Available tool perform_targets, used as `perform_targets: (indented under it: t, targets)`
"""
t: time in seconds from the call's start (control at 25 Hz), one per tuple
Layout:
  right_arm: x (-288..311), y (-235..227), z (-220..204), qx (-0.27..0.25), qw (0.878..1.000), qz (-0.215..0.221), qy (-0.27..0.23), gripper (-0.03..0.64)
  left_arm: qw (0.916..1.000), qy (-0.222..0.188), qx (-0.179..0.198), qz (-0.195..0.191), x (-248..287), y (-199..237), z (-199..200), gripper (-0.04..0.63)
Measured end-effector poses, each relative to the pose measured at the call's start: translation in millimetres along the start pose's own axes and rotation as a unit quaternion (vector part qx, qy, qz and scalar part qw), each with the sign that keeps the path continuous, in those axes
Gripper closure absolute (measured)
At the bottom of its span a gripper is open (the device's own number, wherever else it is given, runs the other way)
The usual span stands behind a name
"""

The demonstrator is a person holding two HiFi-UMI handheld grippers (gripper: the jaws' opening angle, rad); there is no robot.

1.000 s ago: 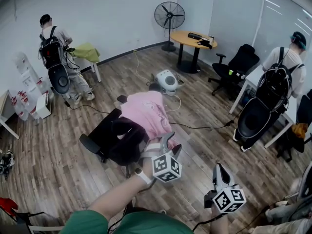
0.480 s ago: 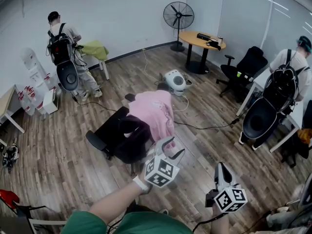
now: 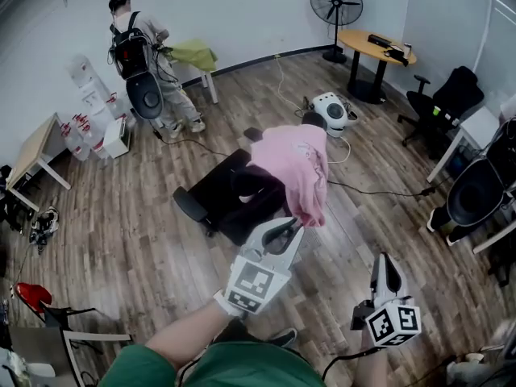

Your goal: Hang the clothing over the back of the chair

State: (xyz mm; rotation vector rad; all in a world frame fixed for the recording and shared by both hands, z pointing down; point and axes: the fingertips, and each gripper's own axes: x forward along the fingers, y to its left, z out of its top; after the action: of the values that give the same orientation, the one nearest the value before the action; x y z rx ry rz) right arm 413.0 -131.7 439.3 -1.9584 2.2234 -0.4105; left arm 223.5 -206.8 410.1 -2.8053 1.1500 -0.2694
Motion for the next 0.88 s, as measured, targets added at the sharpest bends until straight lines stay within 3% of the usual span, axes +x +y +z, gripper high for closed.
perform_targets:
  t: [0.2, 0.6, 0.88]
  targets:
    - [12.7, 28.1, 3.4, -0.029, 1.000, 0.010, 0.002, 0.612, 0.9960, -0.060, -0.059, 0.031, -34.0, 37.7, 14.8, 0.580]
    - [27.9, 121.4, 23.7, -0.126, 0.990, 0.000, -0.056, 0.612, 0.9881, -0.109, -0.082, 0.071, -99.5, 139.9, 16.5, 0.584]
    - [47.3, 188.7, 17.0, -0.146, 0.987, -0.018, -0.064, 0.612, 0.9847, -0.123, -0.102, 0.070, -134.2, 210.3, 1.1, 0.584]
